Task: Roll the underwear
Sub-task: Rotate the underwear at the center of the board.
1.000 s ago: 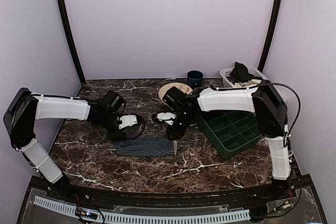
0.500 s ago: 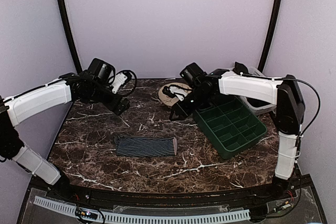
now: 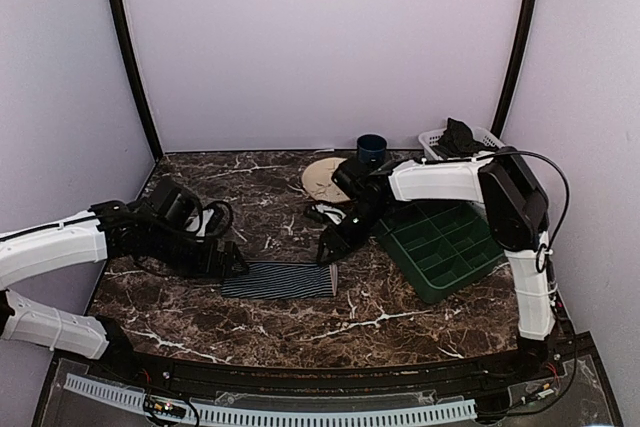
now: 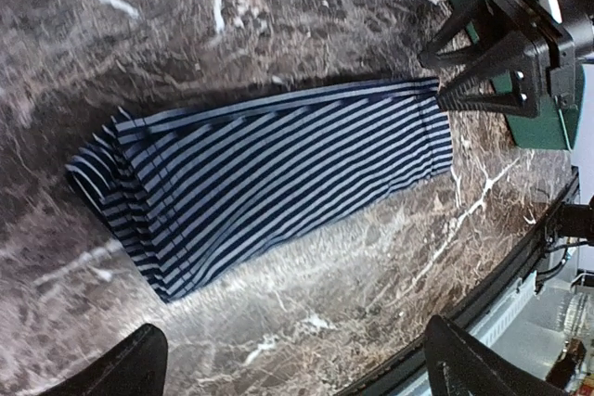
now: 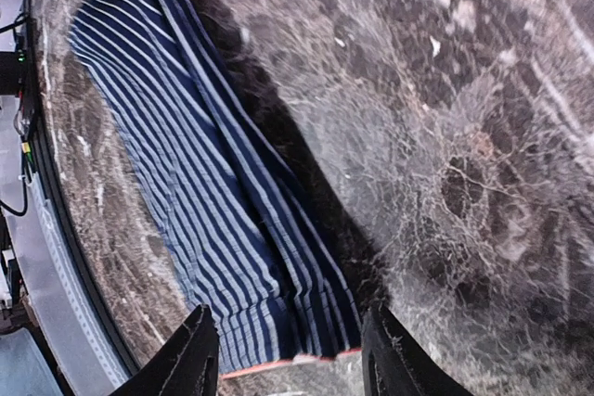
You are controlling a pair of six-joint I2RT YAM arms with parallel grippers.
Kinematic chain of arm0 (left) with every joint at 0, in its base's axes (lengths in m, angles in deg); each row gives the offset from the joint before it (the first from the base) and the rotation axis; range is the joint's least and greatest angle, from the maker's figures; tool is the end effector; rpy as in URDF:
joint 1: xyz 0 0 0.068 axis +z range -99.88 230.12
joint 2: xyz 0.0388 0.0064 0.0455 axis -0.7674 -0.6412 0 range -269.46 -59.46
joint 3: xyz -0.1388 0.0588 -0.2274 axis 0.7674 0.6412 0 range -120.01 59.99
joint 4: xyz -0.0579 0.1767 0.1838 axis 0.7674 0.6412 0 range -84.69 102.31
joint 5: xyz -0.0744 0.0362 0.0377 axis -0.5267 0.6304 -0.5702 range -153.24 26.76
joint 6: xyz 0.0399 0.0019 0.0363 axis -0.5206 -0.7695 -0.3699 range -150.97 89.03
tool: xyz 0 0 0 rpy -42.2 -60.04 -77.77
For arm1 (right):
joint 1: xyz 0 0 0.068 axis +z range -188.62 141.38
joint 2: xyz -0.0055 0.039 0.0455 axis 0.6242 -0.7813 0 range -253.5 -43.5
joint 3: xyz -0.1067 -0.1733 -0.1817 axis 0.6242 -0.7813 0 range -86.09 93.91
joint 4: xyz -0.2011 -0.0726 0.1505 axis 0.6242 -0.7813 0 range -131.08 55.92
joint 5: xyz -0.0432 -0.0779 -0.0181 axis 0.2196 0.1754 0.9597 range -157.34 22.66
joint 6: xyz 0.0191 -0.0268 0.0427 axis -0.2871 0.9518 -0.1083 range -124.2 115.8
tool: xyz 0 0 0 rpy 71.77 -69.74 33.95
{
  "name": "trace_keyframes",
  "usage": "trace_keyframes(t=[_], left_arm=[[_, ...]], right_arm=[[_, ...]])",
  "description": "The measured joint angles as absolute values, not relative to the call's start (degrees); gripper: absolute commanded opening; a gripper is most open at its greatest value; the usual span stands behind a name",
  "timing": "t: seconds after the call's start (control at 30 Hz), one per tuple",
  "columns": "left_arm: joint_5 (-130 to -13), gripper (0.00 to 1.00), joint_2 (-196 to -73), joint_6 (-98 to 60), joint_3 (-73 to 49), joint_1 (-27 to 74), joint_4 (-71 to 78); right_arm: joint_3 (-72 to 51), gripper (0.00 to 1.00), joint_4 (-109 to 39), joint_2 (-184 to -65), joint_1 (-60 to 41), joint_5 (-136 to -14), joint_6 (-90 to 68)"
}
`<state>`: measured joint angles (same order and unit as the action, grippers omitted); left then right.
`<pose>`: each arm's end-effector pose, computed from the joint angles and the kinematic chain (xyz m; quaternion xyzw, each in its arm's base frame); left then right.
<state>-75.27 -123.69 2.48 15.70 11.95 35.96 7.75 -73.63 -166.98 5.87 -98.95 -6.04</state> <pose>0.1724 -0.1449 0.2400 0.0738 0.9340 -0.2763 0.2142 0.3047 0.3255 0.1673 -0.3900 0.8636 0.3147 0.0544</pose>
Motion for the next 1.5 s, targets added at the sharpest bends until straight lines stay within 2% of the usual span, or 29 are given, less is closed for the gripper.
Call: trace_keyframes(t=[0.27, 0.57, 0.87, 1.0, 1.2, 1.4, 1.5], left_arm=[[-77.37, 0.99, -124.89, 16.71, 23.42, 8.84, 32.84], [-77.78, 0.99, -134.55, 19.68, 23.42, 11.82, 24.25], [-78.96, 0.99, -143.84, 14.83, 17.78, 20.14, 21.17], [-81.30, 0.99, -150.51, 9.93, 12.23, 21.89, 19.74], [-84.84, 0.99, -159.10, 2.13, 2.52, 22.18, 19.85], [-80.25, 0.99, -156.43, -0.95, -1.37, 24.60, 25.71], [-78.20, 0.99, -150.79, -0.78, 1.45, 25.46, 28.31]], right_arm=[[9.54, 0.44, -74.37, -171.33, 5.87, -100.55, -6.28], [5.02, 0.40, -70.70, -169.95, 5.71, -104.63, -7.38], [-8.38, 0.41, -62.96, -163.09, 6.57, -108.94, -13.39], [-14.37, 0.45, -56.58, -160.51, 10.17, -111.06, -19.25], [-17.12, 0.51, -49.94, -159.86, 15.99, -112.70, -26.37], [-19.66, 0.54, -49.02, -157.56, 14.54, -111.76, -28.56], [-21.37, 0.49, -50.59, -155.29, 11.86, -110.19, -28.38]])
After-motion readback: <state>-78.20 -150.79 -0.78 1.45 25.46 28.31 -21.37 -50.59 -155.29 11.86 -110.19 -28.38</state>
